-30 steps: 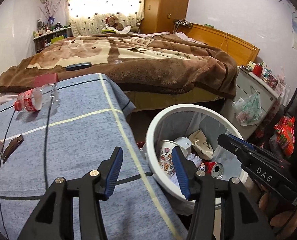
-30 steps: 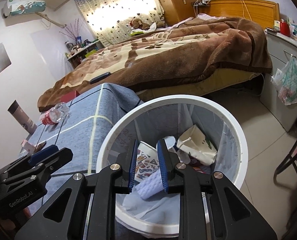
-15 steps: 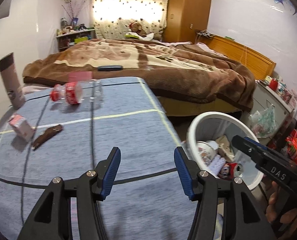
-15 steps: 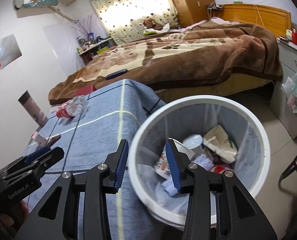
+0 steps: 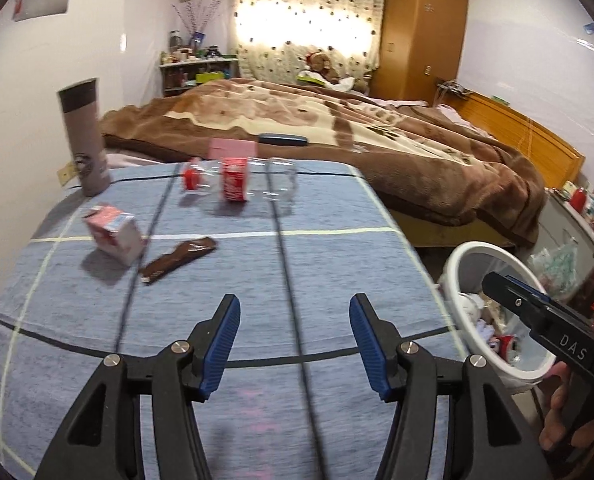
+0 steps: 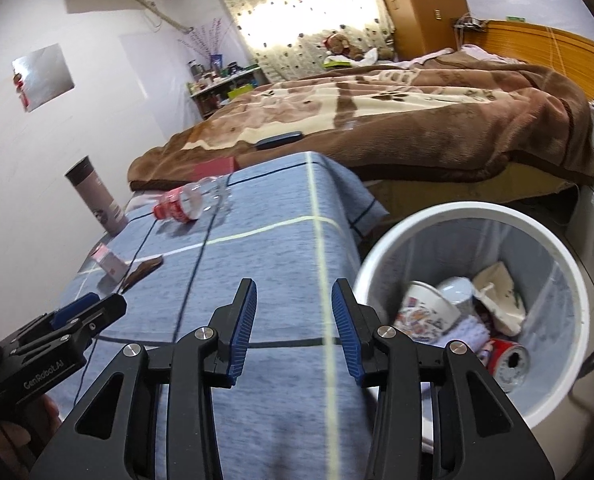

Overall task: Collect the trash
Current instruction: 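Move both grippers back over the remaining trash on the bed cover, then close the right gripper on the brown wrapper while the left approaches the pink milk carton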

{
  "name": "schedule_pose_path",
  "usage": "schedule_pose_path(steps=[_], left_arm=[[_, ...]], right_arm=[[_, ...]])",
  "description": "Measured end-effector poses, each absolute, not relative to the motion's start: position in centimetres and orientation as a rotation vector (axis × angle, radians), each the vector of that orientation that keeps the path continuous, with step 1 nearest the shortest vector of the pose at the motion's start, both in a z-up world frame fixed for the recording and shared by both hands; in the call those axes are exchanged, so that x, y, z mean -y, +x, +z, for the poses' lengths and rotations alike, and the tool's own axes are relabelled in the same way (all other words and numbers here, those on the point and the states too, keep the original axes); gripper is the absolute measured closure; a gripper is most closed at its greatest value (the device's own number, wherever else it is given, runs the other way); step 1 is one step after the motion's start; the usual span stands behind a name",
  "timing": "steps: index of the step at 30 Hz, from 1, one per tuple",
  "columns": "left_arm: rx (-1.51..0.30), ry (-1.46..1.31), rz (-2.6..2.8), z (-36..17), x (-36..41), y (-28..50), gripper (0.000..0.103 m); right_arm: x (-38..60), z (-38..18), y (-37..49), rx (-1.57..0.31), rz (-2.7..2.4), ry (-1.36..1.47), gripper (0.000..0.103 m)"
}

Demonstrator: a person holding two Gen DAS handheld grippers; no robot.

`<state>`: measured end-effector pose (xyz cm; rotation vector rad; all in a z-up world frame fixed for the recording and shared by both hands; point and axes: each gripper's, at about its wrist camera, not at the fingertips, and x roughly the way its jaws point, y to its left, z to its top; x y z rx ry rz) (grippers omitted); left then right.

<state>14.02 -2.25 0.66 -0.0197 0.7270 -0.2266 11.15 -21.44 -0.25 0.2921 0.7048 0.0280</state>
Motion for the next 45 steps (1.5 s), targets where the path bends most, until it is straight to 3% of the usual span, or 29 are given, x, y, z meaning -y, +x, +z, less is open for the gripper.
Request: schedule_pose_path(steps=[24,45], left_arm=[[-0.771,-0.064,-0.002,-0.8,-10.0,17.7,0.039],[-0.883,-0.101,-0.032,-4.2,-13.6,25.2,0.039]], right_arm=[[10.1,-0.6,17.1,-0.793,0.235,0.121,0.058],[4.7,-4.2,23.2,-0.956,0.292,0.047,0.058]])
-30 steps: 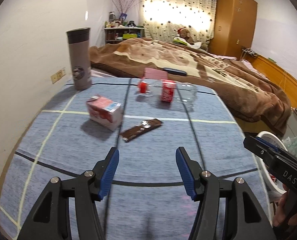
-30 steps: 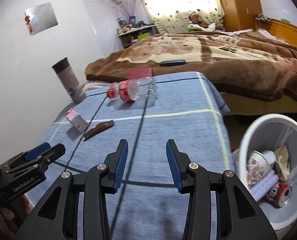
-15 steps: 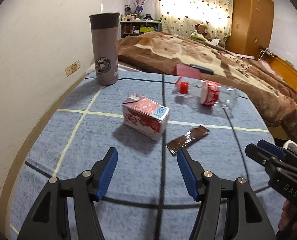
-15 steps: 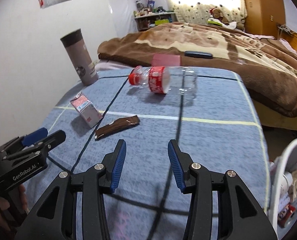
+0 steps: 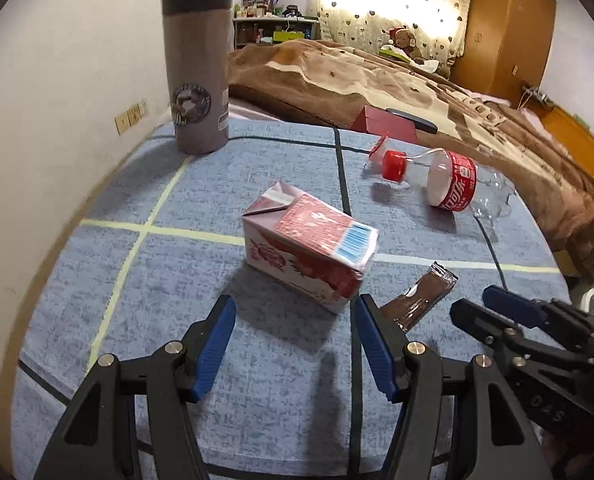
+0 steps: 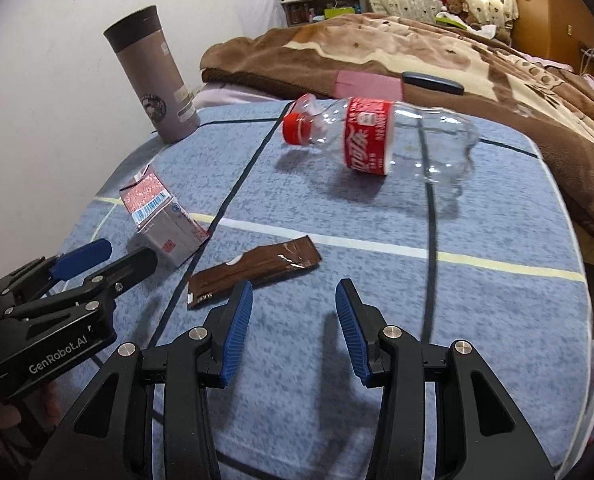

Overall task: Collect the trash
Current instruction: 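Close the right gripper on the brown wrapper while the left approaches the pink milk carton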

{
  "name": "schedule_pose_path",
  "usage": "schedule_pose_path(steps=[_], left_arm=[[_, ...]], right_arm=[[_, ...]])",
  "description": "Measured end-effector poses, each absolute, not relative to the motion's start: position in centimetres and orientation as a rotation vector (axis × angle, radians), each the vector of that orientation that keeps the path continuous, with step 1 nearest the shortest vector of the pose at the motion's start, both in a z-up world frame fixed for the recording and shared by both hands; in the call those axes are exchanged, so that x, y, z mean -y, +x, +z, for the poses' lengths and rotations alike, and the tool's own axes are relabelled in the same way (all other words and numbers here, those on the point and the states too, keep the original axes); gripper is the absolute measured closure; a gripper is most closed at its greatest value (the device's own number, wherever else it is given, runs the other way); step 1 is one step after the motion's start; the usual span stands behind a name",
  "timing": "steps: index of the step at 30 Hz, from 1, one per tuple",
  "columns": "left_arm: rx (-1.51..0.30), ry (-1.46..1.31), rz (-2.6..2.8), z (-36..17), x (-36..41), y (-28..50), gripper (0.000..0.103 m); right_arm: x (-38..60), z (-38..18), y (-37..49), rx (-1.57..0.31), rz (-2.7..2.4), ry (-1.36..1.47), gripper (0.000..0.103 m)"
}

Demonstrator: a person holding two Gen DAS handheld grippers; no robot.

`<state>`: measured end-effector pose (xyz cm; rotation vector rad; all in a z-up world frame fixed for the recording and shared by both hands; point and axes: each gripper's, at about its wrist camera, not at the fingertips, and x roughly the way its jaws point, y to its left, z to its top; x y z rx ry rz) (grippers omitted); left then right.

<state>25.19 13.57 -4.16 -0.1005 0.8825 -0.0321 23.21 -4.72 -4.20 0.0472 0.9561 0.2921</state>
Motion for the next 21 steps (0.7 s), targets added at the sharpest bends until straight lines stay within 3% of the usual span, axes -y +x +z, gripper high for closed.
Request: schedule_pose_path(steps=[8,21], left_arm=[[-0.886,-0.142,0.006,-4.4,-16.8,25.1,0.039],[-0.89,-0.113,-0.06,-4.7,-14.0,26.5,0.039]], right_arm=[[4.1,-5.0,24.1,-0.984,0.267,0.011,0.058],[3.7,-5.0,24.5,-0.971,0.273,-0.018,0.058]])
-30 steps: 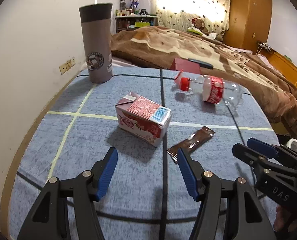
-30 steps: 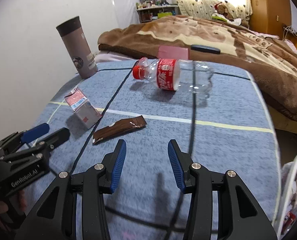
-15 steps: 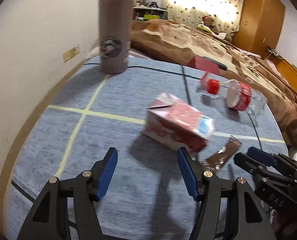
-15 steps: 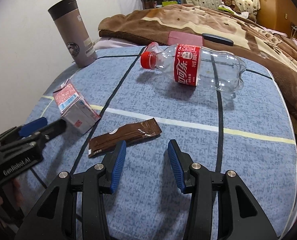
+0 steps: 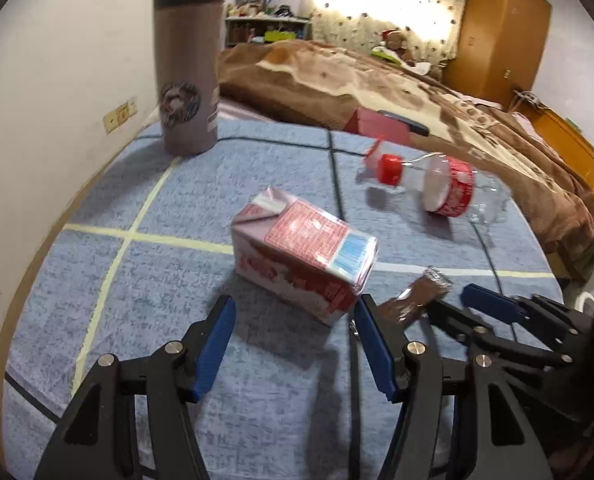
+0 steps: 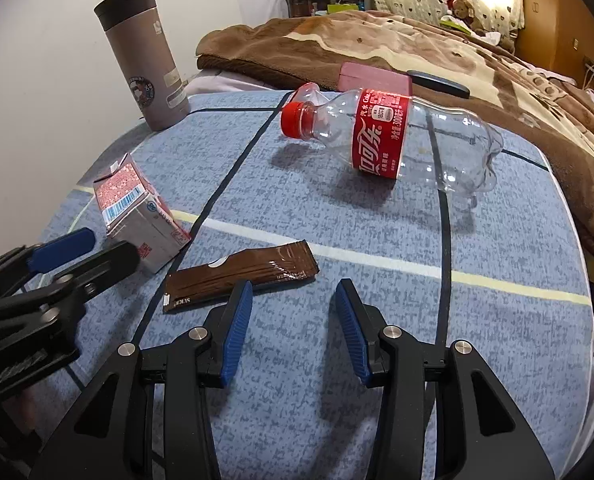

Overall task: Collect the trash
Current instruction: 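Close the right gripper on the brown wrapper while the left approaches the pink milk carton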

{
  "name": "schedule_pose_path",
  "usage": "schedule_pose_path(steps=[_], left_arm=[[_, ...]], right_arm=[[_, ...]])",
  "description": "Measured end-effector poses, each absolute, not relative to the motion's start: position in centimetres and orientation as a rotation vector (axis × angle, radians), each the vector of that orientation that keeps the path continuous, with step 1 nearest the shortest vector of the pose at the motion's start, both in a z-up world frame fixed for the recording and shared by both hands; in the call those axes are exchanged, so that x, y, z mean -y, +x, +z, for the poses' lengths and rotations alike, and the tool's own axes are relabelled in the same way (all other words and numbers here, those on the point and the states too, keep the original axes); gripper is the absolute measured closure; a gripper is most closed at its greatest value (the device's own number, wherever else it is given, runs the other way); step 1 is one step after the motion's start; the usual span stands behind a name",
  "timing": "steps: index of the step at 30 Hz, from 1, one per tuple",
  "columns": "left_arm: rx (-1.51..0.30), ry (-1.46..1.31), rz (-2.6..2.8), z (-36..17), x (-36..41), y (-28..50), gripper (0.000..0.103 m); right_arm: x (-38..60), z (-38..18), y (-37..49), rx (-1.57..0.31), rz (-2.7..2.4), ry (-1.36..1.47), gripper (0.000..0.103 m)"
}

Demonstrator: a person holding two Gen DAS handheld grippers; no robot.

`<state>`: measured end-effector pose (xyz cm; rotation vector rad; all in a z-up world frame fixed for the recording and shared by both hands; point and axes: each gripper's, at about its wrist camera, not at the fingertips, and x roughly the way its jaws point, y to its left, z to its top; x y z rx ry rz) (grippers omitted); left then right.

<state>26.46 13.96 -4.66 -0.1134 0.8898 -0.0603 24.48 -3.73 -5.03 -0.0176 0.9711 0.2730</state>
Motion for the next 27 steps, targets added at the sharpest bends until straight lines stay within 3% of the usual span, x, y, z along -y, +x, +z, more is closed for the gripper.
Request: schedule_pose_path(steps=[12,19,27], left_arm=[[-0.854,-0.189,0.098,-4.0,-20.6,25.7,0.039],[-0.775,-0.179,-0.016,-2.2,-18.7,24.4,0.038],[-0.824,-0.17,-0.048,-3.2,-17.3,26.9,0.038]], right_arm=[[4.0,-5.1,25.9,-0.958,0.28,-0.041,0.058],[4.5,-4.3,24.9,-0.936,0.313,0.145,0.058],[1.9,-5.5,26.3,-0.969,0.307,0.154,0.058]])
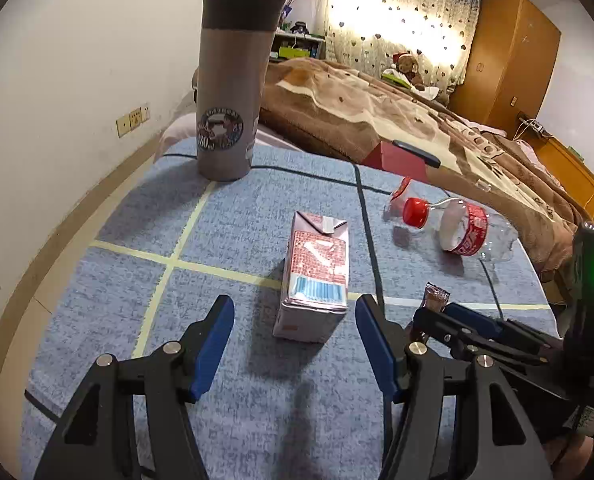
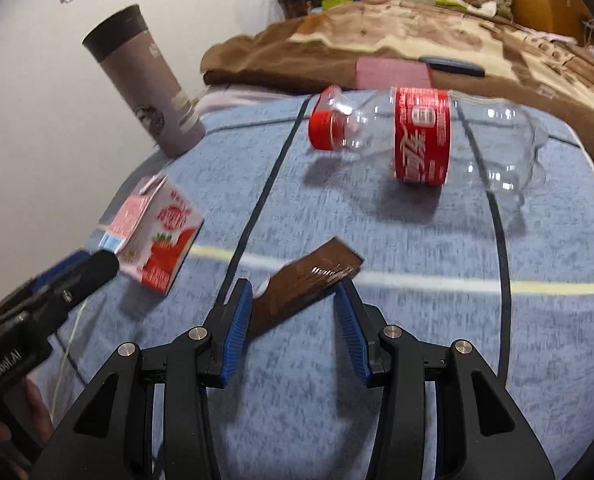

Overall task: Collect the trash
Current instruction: 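Close the right gripper on the brown wrapper while the left approaches the pink milk carton, then close the left gripper on the pink milk carton while the right lifts the brown wrapper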

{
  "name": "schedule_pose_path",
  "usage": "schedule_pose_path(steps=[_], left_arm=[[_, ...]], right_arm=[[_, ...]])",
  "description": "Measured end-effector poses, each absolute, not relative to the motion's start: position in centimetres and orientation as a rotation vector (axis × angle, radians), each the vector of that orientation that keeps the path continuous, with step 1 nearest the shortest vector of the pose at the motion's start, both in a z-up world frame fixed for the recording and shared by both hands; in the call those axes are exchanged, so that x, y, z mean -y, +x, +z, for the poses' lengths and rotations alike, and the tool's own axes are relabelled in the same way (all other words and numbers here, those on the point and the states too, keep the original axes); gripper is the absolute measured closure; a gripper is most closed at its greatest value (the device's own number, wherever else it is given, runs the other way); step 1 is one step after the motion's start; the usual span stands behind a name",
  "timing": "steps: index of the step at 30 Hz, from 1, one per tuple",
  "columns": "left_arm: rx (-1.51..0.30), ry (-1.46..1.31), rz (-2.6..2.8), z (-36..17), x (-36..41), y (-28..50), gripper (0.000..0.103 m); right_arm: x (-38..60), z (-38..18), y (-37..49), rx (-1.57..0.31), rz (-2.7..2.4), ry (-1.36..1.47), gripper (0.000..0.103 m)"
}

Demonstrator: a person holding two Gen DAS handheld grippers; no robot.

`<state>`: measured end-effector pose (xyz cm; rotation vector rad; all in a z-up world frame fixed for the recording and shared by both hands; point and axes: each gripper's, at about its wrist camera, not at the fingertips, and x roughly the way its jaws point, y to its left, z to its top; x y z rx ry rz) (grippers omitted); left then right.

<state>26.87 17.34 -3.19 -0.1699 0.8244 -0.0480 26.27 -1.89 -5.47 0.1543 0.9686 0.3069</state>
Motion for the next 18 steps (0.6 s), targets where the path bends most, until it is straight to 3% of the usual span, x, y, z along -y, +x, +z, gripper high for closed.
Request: schedule_pose_path(steps=[13,18], left_arm=[[-0.848,-0.117,-0.02,-4.2,-17.0,28.6,0.038],[-0.865,-0.113,-0.017,-4.8,-17.2,29.3,0.038]], right_arm=[[1.1,-5.2,26.5,-0.945,0.202,0.043,0.058],[1.4,-5.2,26.2,-0.93,0.19,0.025,0.069]])
